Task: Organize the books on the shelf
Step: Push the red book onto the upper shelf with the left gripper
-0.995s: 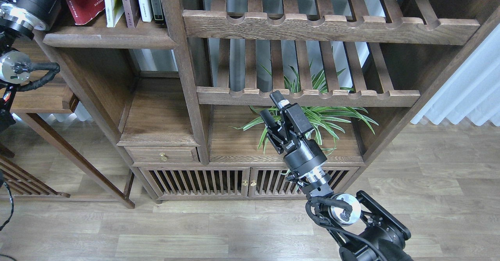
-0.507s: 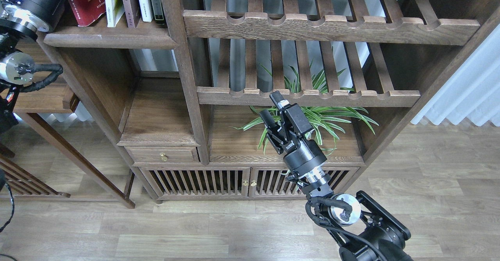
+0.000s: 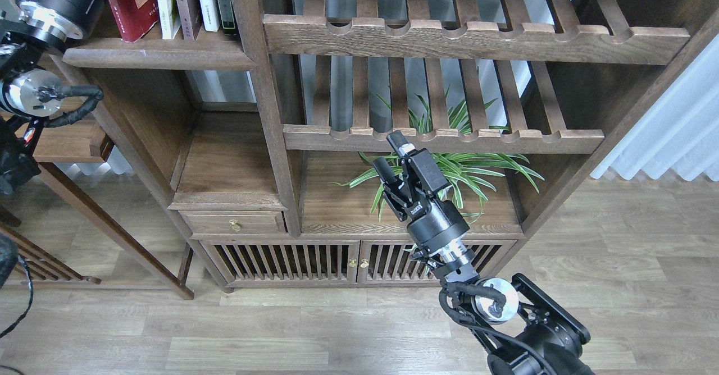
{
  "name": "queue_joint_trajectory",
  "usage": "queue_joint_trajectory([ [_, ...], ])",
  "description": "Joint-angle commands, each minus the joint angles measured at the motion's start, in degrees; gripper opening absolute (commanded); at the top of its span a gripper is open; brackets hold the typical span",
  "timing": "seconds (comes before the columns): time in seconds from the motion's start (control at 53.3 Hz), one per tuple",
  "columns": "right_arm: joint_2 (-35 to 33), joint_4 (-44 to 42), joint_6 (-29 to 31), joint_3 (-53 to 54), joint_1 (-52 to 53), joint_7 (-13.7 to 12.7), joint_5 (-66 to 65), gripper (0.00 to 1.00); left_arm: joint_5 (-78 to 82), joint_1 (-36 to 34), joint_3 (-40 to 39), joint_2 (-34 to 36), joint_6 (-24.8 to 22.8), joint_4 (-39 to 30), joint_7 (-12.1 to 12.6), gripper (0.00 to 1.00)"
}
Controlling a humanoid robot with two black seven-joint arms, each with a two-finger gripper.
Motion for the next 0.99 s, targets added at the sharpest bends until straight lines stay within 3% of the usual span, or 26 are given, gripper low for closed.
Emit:
queue_joint_trajectory([
  [0.0,0.00,-0.02,0.00,0.00,0.09,0.00,-0.06,0.94,-0.02,0.09,-0.13,0.25,-0.04,-0.09,0.00,0.22],
  [0.131,0.00,-0.54,0.00,0.00,0.27,0.00,-0.06,0.94,-0.02,0.09,-0.22,0.34,-0.04,-0.17,0.00,0.33],
  [0.544,0.00,-0.54,0.00,0.00,0.18,0.00,-0.06,0.94,-0.02,-1.14,-2.24,-0.19,0.05,-2.28,0.00,0.33],
  [0.976,0.00,-0.90,0.00,0.00,0.18,0.00,-0.06,0.94,-2.04,-1.84,-10.15,-1.07,-0.21,-9.40,0.00,0.33],
])
